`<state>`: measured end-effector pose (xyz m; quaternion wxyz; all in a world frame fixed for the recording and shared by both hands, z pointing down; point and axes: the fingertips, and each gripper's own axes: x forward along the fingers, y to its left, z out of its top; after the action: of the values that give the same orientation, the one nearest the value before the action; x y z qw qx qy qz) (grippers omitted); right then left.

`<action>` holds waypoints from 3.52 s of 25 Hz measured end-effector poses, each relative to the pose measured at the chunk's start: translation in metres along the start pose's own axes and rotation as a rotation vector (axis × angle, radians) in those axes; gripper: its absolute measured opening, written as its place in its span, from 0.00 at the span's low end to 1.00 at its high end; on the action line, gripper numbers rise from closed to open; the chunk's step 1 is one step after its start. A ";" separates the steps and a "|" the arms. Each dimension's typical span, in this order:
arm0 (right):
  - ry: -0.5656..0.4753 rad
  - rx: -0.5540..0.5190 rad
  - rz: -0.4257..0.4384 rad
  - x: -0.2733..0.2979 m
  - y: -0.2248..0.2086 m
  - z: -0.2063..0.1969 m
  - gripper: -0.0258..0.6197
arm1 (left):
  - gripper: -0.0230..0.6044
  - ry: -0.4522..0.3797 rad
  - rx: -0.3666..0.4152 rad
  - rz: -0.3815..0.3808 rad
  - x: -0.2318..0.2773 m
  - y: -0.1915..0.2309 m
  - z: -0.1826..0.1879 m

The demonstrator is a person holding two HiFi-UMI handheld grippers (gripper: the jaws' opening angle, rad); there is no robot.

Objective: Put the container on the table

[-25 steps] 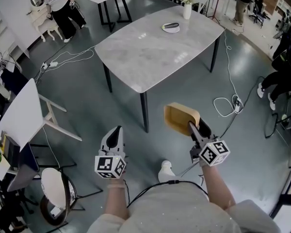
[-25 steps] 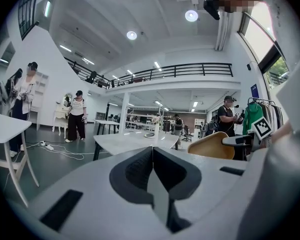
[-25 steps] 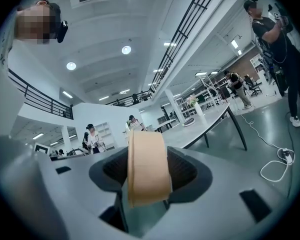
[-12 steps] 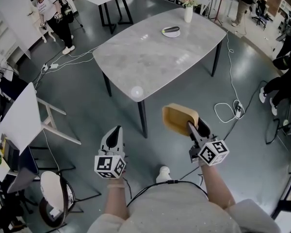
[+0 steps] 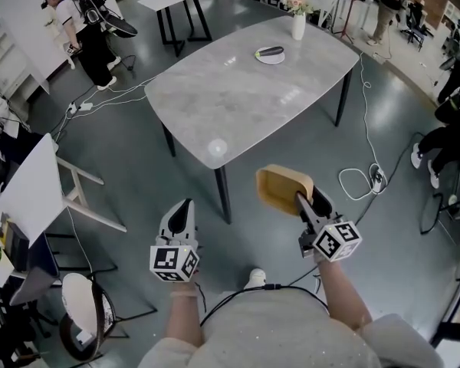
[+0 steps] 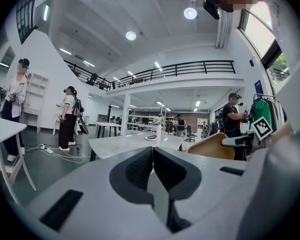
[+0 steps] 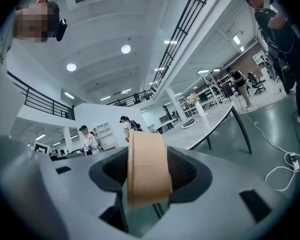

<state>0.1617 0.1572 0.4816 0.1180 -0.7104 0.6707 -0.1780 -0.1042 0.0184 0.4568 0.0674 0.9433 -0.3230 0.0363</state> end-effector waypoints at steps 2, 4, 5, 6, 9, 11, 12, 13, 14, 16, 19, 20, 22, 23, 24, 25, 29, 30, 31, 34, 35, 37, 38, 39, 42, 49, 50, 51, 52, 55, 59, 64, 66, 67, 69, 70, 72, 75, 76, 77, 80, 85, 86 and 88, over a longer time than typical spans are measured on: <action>-0.001 0.000 0.002 0.003 -0.003 0.003 0.39 | 0.05 0.001 0.001 -0.001 0.005 -0.001 0.001; 0.001 0.001 0.004 0.005 -0.003 0.005 0.39 | 0.05 0.001 -0.002 0.001 0.009 -0.001 0.003; 0.002 0.000 0.005 0.006 -0.003 0.006 0.39 | 0.05 0.001 -0.002 0.000 0.010 -0.001 0.003; 0.002 0.000 0.006 0.006 -0.003 0.006 0.39 | 0.05 0.000 -0.002 -0.001 0.011 -0.001 0.004; -0.003 0.003 0.008 0.007 -0.005 0.005 0.39 | 0.05 -0.001 0.000 -0.006 0.013 -0.003 0.003; -0.004 0.006 0.008 0.006 -0.006 0.005 0.39 | 0.05 0.001 0.001 -0.008 0.013 -0.005 0.002; -0.004 0.008 0.007 0.005 -0.007 0.004 0.39 | 0.05 0.002 0.002 -0.007 0.012 -0.005 0.002; -0.002 0.009 0.007 0.004 -0.008 0.004 0.39 | 0.05 0.002 0.002 -0.006 0.012 -0.006 0.002; -0.001 0.009 0.007 0.003 -0.009 0.004 0.39 | 0.05 0.002 0.001 -0.004 0.012 -0.006 0.002; 0.002 0.010 0.007 0.003 -0.010 0.004 0.39 | 0.05 0.004 0.000 0.000 0.012 -0.007 0.002; 0.003 0.011 0.010 0.002 -0.010 0.005 0.39 | 0.05 0.011 -0.002 0.002 0.010 -0.008 0.001; 0.003 0.013 0.010 0.002 -0.010 0.006 0.39 | 0.05 0.014 -0.001 0.002 0.009 -0.008 0.000; 0.003 0.017 0.011 0.003 -0.009 0.005 0.39 | 0.05 0.019 0.001 0.003 0.008 -0.007 0.000; 0.003 0.018 0.011 0.004 -0.009 0.004 0.39 | 0.05 0.021 0.002 0.004 0.008 -0.006 -0.001; 0.005 0.020 0.012 0.005 -0.009 0.003 0.39 | 0.05 0.022 0.003 0.005 0.009 -0.005 0.000; 0.006 0.021 0.013 0.006 -0.009 0.001 0.39 | 0.05 0.022 0.004 0.006 0.009 -0.003 0.000; 0.004 0.021 0.010 0.012 -0.012 0.000 0.38 | 0.05 0.019 0.006 0.005 0.017 0.002 -0.001; 0.002 0.020 0.010 0.014 -0.013 0.001 0.38 | 0.05 0.018 0.006 0.004 0.021 0.003 0.000; 0.000 0.018 0.009 0.017 -0.015 0.003 0.38 | 0.05 0.017 0.005 0.003 0.025 0.004 0.000; -0.005 0.010 0.005 0.022 -0.020 0.010 0.38 | 0.05 0.008 0.003 -0.009 0.039 0.003 0.004; -0.008 0.008 0.001 0.024 -0.022 0.013 0.38 | 0.05 0.006 0.004 -0.018 0.044 0.002 0.006; -0.015 0.007 -0.008 0.029 -0.027 0.017 0.38 | 0.05 0.007 0.011 -0.037 0.054 -0.001 0.008; -0.018 0.008 -0.012 0.033 -0.029 0.018 0.38 | 0.05 0.009 0.014 -0.043 0.058 0.000 0.008; -0.019 0.010 -0.014 0.036 -0.031 0.019 0.38 | 0.05 0.010 0.015 -0.044 0.062 0.002 0.007; -0.014 0.016 -0.012 0.047 -0.037 0.018 0.38 | 0.05 0.010 0.005 -0.037 0.074 0.009 0.007; -0.002 0.027 -0.019 0.079 -0.051 0.028 0.38 | 0.05 0.029 0.001 -0.043 0.110 0.021 0.012; -0.001 0.028 -0.019 0.084 -0.053 0.029 0.38 | 0.05 0.029 0.001 -0.043 0.116 0.024 0.014; -0.001 0.029 -0.020 0.089 -0.055 0.030 0.38 | 0.05 0.029 0.000 -0.043 0.122 0.027 0.015; -0.001 0.030 -0.020 0.094 -0.057 0.031 0.38 | 0.05 0.028 -0.001 -0.045 0.128 0.029 0.016; -0.003 0.031 -0.024 0.108 -0.063 0.038 0.38 | 0.05 0.030 0.000 -0.059 0.147 0.033 0.020; -0.006 0.032 -0.039 0.129 -0.073 0.043 0.38 | 0.05 0.035 0.000 -0.076 0.173 0.041 0.022; -0.005 0.034 -0.055 0.151 -0.079 0.047 0.38 | 0.05 0.040 -0.007 -0.092 0.199 0.055 0.024; 0.000 0.034 -0.062 0.159 -0.082 0.047 0.38 | 0.05 0.042 -0.009 -0.098 0.208 0.060 0.023; 0.001 0.035 -0.065 0.164 -0.083 0.047 0.38 | 0.05 0.043 -0.010 -0.100 0.213 0.063 0.023; 0.001 0.037 -0.069 0.174 -0.085 0.049 0.38 | 0.05 0.044 -0.013 -0.101 0.222 0.070 0.024; 0.000 0.037 -0.070 0.179 -0.086 0.050 0.38 | 0.05 0.043 -0.014 -0.101 0.226 0.073 0.025; 0.000 0.037 -0.069 0.191 -0.088 0.053 0.38 | 0.05 0.043 -0.016 -0.100 0.236 0.081 0.027; -0.004 0.038 -0.067 0.208 -0.088 0.055 0.38 | 0.05 0.037 -0.017 -0.098 0.247 0.093 0.028; -0.005 0.038 -0.065 0.213 -0.089 0.055 0.38 | 0.05 0.035 -0.017 -0.098 0.251 0.097 0.029; -0.005 0.037 -0.064 0.218 -0.089 0.054 0.38 | 0.05 0.033 -0.017 -0.099 0.254 0.100 0.029; -0.005 0.037 -0.062 0.231 -0.088 0.053 0.38 | 0.05 0.028 -0.018 -0.099 0.261 0.110 0.029; -0.006 0.048 -0.054 0.247 -0.090 0.054 0.38 | 0.05 0.030 -0.020 -0.094 0.271 0.121 0.028; -0.006 0.054 -0.053 0.250 -0.091 0.054 0.38 | 0.05 0.029 -0.022 -0.090 0.272 0.122 0.028; -0.002 0.060 -0.052 0.253 -0.093 0.054 0.37 | 0.05 0.027 -0.025 -0.082 0.273 0.124 0.027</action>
<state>0.2784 -0.0919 0.4945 0.1351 -0.7239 0.6462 -0.2003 0.0354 -0.2477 0.4734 0.0853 0.9543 -0.2834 0.0421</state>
